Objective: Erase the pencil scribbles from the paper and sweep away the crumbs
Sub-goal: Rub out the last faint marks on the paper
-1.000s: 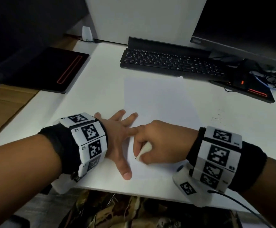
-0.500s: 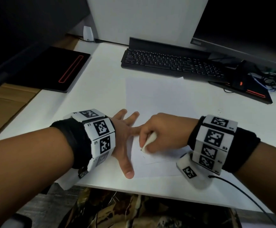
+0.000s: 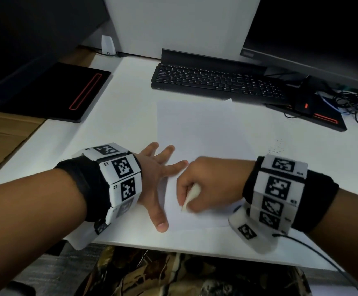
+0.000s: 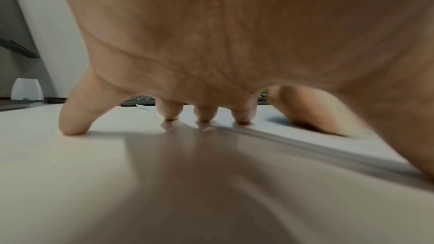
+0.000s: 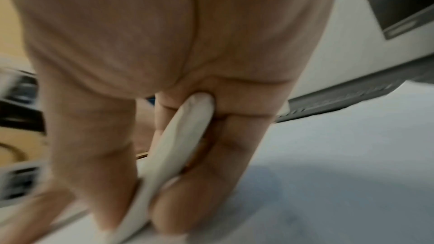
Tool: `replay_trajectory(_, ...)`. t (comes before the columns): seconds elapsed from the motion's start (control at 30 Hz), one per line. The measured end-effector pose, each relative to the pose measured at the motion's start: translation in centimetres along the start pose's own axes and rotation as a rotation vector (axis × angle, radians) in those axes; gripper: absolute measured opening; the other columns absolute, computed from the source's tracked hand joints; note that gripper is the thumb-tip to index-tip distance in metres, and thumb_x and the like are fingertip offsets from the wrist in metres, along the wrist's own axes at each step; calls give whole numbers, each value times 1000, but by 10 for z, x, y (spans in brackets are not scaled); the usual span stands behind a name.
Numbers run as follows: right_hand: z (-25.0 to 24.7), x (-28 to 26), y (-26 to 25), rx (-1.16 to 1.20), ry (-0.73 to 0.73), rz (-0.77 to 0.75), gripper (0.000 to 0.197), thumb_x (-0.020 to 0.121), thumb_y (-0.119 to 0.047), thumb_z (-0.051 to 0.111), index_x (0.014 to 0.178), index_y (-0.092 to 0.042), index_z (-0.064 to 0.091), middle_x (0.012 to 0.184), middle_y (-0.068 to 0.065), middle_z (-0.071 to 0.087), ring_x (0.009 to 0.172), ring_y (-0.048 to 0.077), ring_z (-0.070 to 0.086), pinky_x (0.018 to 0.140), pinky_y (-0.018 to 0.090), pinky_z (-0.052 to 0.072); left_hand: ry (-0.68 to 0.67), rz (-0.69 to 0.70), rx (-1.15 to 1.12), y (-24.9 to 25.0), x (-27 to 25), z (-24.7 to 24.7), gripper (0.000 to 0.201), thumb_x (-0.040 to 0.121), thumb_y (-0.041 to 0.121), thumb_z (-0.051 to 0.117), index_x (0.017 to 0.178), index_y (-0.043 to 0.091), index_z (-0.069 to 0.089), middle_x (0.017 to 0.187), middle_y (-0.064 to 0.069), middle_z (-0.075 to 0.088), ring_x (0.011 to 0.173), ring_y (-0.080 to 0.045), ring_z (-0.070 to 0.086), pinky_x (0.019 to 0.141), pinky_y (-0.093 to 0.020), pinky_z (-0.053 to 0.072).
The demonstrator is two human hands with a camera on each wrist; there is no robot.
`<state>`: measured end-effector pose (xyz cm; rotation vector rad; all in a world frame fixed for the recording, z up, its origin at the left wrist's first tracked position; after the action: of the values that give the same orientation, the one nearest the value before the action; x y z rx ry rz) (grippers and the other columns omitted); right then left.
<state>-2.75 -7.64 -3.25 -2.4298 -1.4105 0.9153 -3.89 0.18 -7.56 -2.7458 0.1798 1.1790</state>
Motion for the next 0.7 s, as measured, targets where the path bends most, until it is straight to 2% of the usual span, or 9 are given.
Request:
replay_trajectory(0.1, -14, 0, 14, 1, 96, 66, 11, 84, -22, 68, 90, -30, 71, 71, -27, 56, 72, -18, 52, 63, 4, 38, -6, -6, -11, 0, -2, -1, 135, 52, 77, 76, 139, 59, -26, 152, 13, -40, 143, -26, -32, 112, -66, 12)
replay_trajectory(0.23, 12, -6, -8, 9, -65, -50, 10, 85, -20, 67, 90, -28, 69, 73, -26, 59, 74, -13, 54, 68, 6, 43, -12, -1, 6, 0, 1, 0, 138, 52, 76, 76, 139, 55, -29, 151, 13, -41, 142, -27, -33, 111, -67, 11)
replay_trajectory(0.3, 0, -4, 6, -4, -7, 9, 9, 84, -22, 68, 89, -30, 70, 69, -32, 59, 74, -12, 55, 68, 5, 42, -15, -2, 6, 0, 1, 0, 139, 51, 77, 75, 139, 56, -30, 151, 13, -42, 142, -27, -33, 112, -66, 12)
replay_trajectory(0.4, -12, -4, 20, -12, 68, 74, 9, 84, -23, 68, 89, -29, 71, 68, -30, 57, 73, -15, 54, 65, 4, 39, -21, -4, -4, -1, -1, 0, 138, 51, 79, 75, 138, 57, -30, 151, 14, -42, 143, -26, -33, 112, -66, 13)
replay_trajectory(0.53, 10, -7, 1, -8, -61, -16, 10, 85, -23, 68, 91, -30, 69, 77, -24, 61, 77, -7, 58, 70, 7, 44, -27, -3, 4, 0, 0, 0, 139, 52, 77, 76, 138, 55, -32, 150, 13, -43, 142, -27, -34, 112, -66, 11)
replay_trajectory(0.63, -12, -7, 21, -14, 44, 68, 8, 84, -23, 68, 86, -31, 69, 67, -32, 60, 74, -16, 56, 64, 2, 40, -30, -6, -12, 1, -2, -1, 139, 53, 76, 76, 137, 55, -32, 150, 13, -43, 142, -26, -34, 113, -65, 11)
replay_trajectory(0.7, -12, -7, 21, -20, 53, 73, 9, 83, -22, 67, 87, -30, 69, 68, -29, 60, 73, -16, 55, 64, 3, 39, -33, -4, -21, 1, -2, -1, 138, 53, 76, 76, 137, 55, -32, 150, 13, -43, 142, -26, -34, 113, -65, 9)
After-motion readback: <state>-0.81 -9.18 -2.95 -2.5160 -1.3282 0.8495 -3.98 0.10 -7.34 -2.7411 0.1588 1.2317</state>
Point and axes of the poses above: each hand's wrist, its own x-axis towards the middle knuckle, its own z-axis out of the palm, y = z × x, the point moved 9 cm from there along x, towards the middle knuckle
